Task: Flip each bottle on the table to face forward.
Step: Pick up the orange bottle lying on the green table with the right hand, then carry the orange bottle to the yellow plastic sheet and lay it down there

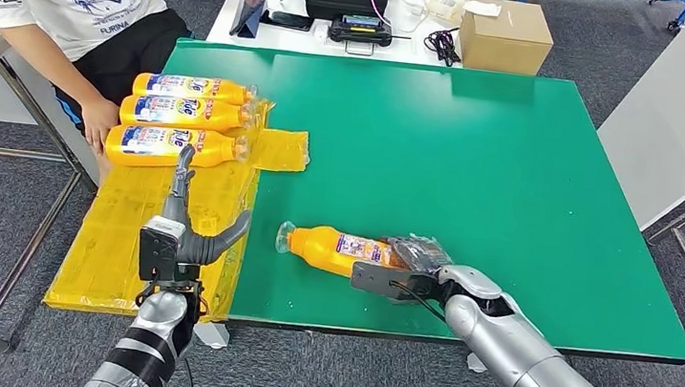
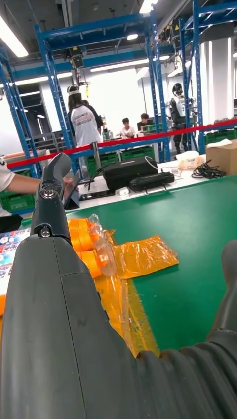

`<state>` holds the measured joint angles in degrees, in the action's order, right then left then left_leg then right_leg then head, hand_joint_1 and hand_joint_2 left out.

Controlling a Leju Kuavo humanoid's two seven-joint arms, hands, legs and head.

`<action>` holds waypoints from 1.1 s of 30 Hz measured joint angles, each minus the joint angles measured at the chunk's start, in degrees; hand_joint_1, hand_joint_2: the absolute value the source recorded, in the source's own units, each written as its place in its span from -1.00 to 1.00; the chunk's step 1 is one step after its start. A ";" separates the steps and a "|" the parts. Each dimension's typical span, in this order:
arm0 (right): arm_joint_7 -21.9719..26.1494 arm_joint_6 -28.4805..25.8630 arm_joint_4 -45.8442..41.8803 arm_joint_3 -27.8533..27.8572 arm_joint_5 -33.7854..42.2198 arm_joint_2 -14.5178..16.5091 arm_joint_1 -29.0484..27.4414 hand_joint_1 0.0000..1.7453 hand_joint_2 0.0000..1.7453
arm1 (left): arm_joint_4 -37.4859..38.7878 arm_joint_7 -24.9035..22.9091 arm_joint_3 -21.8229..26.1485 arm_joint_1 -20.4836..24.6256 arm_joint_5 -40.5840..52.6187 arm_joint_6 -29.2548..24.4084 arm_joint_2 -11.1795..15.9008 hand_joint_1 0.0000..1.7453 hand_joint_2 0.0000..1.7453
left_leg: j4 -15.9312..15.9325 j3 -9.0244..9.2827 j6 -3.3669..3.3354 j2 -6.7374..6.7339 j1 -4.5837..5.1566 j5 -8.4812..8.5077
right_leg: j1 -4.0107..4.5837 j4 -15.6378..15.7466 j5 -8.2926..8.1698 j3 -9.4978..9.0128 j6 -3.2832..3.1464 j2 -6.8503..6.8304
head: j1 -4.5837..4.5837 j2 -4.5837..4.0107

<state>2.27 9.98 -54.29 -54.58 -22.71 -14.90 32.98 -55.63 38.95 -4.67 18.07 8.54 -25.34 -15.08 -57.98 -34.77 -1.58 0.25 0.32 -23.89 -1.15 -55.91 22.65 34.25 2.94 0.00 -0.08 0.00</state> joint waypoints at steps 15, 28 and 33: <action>10.27 -24.88 -23.19 29.39 -4.90 12.41 -23.59 1.00 1.00 | -5.42 -0.57 2.03 -4.95 0.65 2.84 0.10 -1.00 1.00 | 0.01 -0.77 0.00 0.35 -0.02 0.01 | -0.01 -0.06 0.05 0.62 0.02 -0.08 | -0.02 0.00; 21.84 -26.31 -27.32 39.88 -1.12 20.52 -28.88 1.00 1.00 | -6.09 -11.10 1.25 -5.24 -12.52 28.19 0.55 -1.00 1.00 | 0.01 -0.79 0.00 0.30 0.01 0.01 | -0.03 -0.04 0.05 0.68 0.02 -0.06 | 0.00 0.00; 22.08 -26.29 -27.02 40.60 -1.14 21.20 -29.21 1.00 1.00 | -5.88 -11.26 0.92 -5.24 -12.85 28.39 0.75 -1.00 1.00 | 0.01 -0.80 0.00 0.32 0.00 0.01 | -0.02 -0.05 0.05 0.69 0.02 -0.07 | 0.00 0.00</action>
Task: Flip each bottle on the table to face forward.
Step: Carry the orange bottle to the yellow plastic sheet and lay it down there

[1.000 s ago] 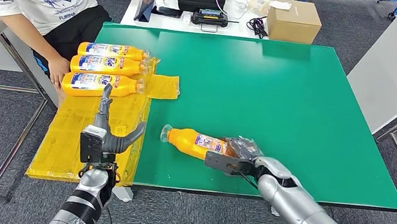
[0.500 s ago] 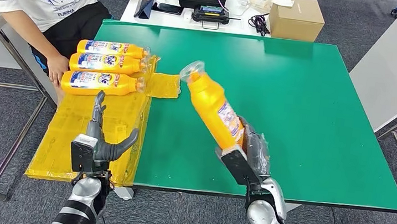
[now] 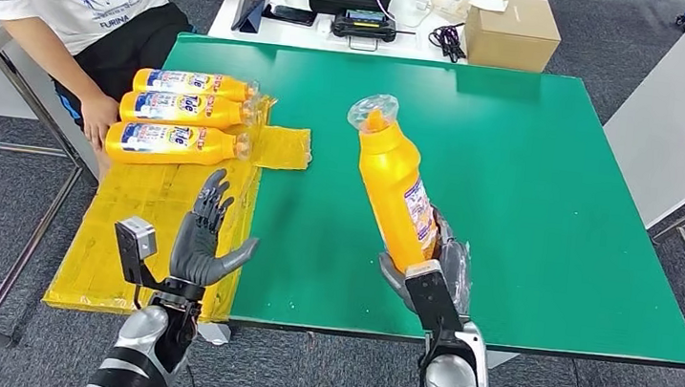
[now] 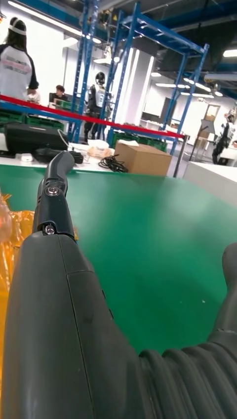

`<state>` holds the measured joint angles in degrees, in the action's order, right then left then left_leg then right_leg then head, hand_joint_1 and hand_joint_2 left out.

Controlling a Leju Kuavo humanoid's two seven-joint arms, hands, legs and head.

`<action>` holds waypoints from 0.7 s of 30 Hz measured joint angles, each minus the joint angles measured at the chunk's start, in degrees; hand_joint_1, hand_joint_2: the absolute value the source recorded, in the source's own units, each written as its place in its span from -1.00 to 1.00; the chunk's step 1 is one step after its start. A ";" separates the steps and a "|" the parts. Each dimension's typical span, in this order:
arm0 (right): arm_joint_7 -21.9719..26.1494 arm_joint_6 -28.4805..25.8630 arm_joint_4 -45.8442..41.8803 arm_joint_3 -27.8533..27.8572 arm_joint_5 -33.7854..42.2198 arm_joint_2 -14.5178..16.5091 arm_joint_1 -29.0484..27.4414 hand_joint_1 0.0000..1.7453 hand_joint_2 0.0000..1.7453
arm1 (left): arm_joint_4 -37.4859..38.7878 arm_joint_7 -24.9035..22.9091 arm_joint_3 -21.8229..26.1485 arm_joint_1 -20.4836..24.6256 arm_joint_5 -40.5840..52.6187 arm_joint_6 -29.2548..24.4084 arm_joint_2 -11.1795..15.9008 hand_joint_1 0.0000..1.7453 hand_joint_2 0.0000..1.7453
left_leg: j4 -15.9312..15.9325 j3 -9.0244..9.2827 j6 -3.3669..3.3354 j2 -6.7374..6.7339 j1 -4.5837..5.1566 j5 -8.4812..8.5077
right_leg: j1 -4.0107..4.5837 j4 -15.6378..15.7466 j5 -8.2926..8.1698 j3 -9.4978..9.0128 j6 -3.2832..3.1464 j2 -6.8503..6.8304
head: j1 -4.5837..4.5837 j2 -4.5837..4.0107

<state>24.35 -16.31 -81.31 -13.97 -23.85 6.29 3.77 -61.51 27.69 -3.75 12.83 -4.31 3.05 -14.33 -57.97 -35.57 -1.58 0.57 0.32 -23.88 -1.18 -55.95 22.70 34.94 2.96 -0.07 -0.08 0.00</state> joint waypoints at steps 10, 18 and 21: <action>2.50 0.87 2.72 0.20 -3.48 1.14 0.25 1.00 1.00 | 0.94 -0.69 -1.98 0.16 -1.65 8.16 0.63 -1.00 1.00 | 0.00 -0.01 0.00 0.00 0.00 0.00 | 0.00 0.00 0.00 0.00 0.00 0.00 | -0.01 0.00; 6.09 3.04 11.44 -5.19 -4.73 5.32 1.41 1.00 1.00 | 3.13 -0.79 -6.30 0.72 -2.14 13.44 0.83 -1.00 1.00 | 0.02 -0.02 0.01 -0.01 -0.04 0.00 | 0.04 -0.01 0.01 0.03 -0.01 0.00 | -0.01 0.00; 5.83 3.18 13.74 -7.44 -5.80 6.24 2.31 1.00 1.00 | 4.16 -1.17 -6.69 1.14 -2.56 14.16 0.85 -1.00 1.00 | 0.02 -0.02 0.00 -0.01 -0.04 0.00 | 0.03 -0.01 0.01 0.03 -0.01 0.00 | -0.01 0.00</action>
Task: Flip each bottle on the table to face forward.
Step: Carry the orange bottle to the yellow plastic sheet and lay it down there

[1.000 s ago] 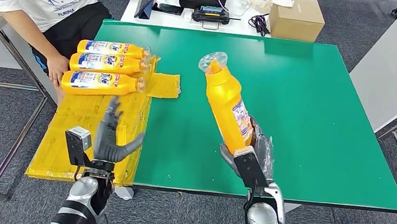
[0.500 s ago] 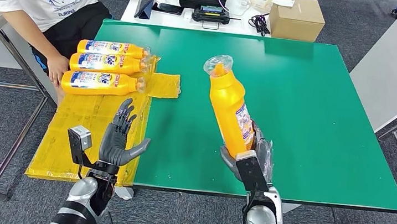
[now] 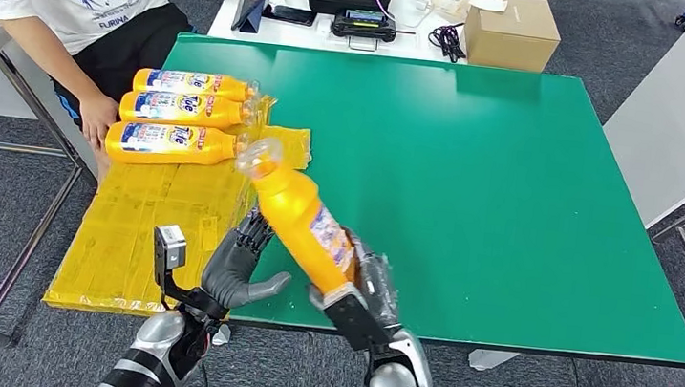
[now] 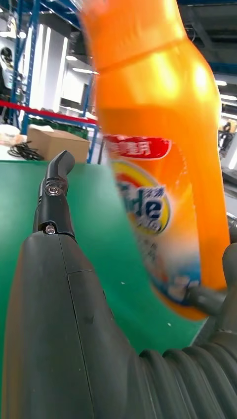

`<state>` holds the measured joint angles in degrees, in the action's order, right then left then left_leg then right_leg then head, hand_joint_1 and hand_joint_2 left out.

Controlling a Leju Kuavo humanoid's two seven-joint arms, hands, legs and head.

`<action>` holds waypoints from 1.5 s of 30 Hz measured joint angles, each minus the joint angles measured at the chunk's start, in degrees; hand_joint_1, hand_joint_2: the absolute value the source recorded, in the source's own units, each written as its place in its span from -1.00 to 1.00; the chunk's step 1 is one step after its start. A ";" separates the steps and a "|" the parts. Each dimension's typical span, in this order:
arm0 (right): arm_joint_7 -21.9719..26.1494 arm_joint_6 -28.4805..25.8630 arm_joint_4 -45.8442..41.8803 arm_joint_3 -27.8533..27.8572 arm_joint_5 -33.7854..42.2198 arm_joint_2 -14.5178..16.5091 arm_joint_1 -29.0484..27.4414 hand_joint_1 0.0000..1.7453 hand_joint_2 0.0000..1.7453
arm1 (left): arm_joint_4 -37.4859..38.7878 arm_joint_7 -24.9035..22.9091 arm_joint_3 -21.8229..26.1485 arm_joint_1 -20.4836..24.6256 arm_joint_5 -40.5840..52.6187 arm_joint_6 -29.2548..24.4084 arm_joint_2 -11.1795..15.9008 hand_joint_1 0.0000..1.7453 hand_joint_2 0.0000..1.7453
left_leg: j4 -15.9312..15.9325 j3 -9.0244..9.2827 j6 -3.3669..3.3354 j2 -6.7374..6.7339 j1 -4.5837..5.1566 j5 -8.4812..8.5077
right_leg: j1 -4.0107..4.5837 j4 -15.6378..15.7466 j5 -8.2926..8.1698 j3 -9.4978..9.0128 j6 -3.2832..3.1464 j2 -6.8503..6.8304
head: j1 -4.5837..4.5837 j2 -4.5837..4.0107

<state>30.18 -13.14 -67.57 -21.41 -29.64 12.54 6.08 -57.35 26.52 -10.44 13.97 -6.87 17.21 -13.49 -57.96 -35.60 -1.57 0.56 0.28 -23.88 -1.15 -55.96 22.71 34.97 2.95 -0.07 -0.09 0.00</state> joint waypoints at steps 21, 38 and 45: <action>-0.43 -0.57 12.00 -8.34 -2.43 2.28 4.43 1.00 1.00 | 3.00 -0.50 -0.27 0.64 -1.02 -0.47 0.32 -0.76 1.00 | 0.00 -0.01 0.00 -0.01 0.01 0.00 | -0.01 0.01 0.00 0.02 0.00 0.00 | 0.00 0.00; -1.03 -1.69 16.84 -10.73 -3.80 2.64 6.97 0.88 1.00 | 4.00 0.18 1.36 0.24 -3.49 2.13 0.46 1.00 1.00 | 0.00 0.00 0.00 -0.02 0.01 0.00 | -0.01 0.00 0.00 0.04 0.00 0.01 | 0.01 0.00; -3.79 -5.41 17.18 -11.01 -6.38 2.74 7.02 -1.00 0.50 | 3.74 -0.13 1.62 0.39 -3.35 0.23 0.45 1.00 1.00 | 0.00 -0.01 0.00 -0.02 0.01 0.00 | -0.01 0.00 0.00 0.04 0.00 0.01 | 0.00 0.00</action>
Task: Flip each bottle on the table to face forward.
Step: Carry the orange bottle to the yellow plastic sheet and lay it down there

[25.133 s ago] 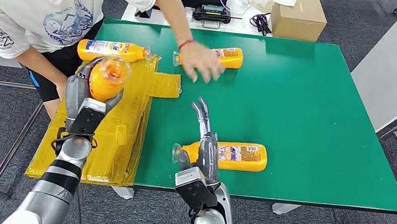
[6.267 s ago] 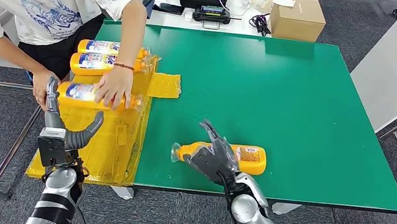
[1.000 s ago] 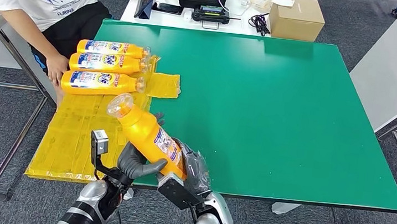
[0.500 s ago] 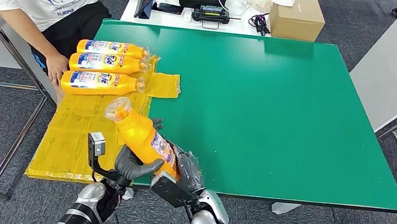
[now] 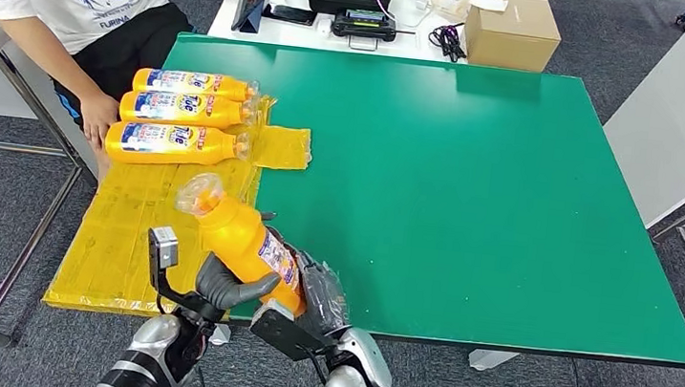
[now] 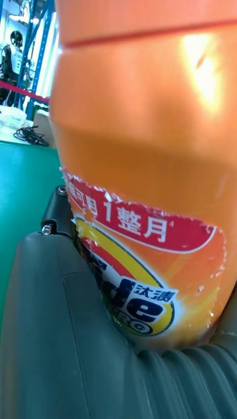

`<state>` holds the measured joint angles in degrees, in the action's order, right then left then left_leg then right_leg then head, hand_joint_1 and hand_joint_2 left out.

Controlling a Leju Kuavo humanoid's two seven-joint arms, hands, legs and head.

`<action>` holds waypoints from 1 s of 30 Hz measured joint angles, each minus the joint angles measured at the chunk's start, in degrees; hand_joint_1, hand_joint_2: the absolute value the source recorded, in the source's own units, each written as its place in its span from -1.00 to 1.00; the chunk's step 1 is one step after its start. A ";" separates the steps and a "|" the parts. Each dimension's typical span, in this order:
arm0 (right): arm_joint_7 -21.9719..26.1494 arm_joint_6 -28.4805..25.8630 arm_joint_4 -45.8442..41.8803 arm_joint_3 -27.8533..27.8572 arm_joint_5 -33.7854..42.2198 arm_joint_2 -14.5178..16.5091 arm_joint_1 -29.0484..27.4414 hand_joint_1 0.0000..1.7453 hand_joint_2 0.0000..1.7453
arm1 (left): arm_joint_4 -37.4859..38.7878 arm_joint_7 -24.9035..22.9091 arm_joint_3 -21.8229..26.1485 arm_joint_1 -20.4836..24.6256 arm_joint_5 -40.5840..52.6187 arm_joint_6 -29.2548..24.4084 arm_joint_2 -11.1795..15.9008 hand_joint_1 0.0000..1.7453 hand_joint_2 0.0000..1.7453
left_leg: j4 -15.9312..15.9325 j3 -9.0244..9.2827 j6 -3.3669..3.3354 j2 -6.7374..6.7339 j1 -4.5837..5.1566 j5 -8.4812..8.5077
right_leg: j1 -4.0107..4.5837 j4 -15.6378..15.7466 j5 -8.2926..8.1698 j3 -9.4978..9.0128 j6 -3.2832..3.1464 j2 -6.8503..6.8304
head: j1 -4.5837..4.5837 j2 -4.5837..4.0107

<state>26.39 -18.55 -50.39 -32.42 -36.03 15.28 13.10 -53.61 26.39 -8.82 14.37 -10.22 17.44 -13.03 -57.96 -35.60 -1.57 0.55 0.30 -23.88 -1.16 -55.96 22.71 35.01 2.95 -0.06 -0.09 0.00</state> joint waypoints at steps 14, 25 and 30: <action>-3.79 -6.85 -15.46 1.27 -0.88 -1.08 -3.02 -1.00 -1.00 | -5.08 3.58 1.75 0.13 15.34 -21.42 0.47 1.00 1.00 | 0.00 0.00 0.00 0.00 0.00 0.01 | 0.00 -0.01 0.00 0.00 0.00 0.00 | 0.01 0.00; -1.51 -8.53 -31.35 2.09 2.11 -2.34 -6.15 -1.00 -1.00 | -6.93 5.82 4.19 1.71 23.15 -32.58 0.82 1.00 1.00 | 0.00 0.00 0.01 0.00 0.00 0.01 | 0.00 -0.01 0.00 0.00 0.00 0.00 | 0.00 0.00; 0.06 -8.66 -33.94 1.86 4.02 -2.38 -6.30 -1.00 -1.00 | -4.84 5.53 4.24 5.09 43.83 -50.44 2.17 1.00 1.00 | 0.00 0.00 0.01 0.02 -0.01 0.03 | 0.01 -0.01 -0.01 -0.01 0.00 -0.01 | 0.00 0.00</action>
<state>26.45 -27.20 -84.32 -30.57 -32.01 12.90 6.80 -58.45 31.93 -4.58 19.45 33.61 -32.99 -10.86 -57.96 -35.61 -1.56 0.56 0.29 -23.85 -1.15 -55.97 22.70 35.00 2.95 -0.07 -0.09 0.00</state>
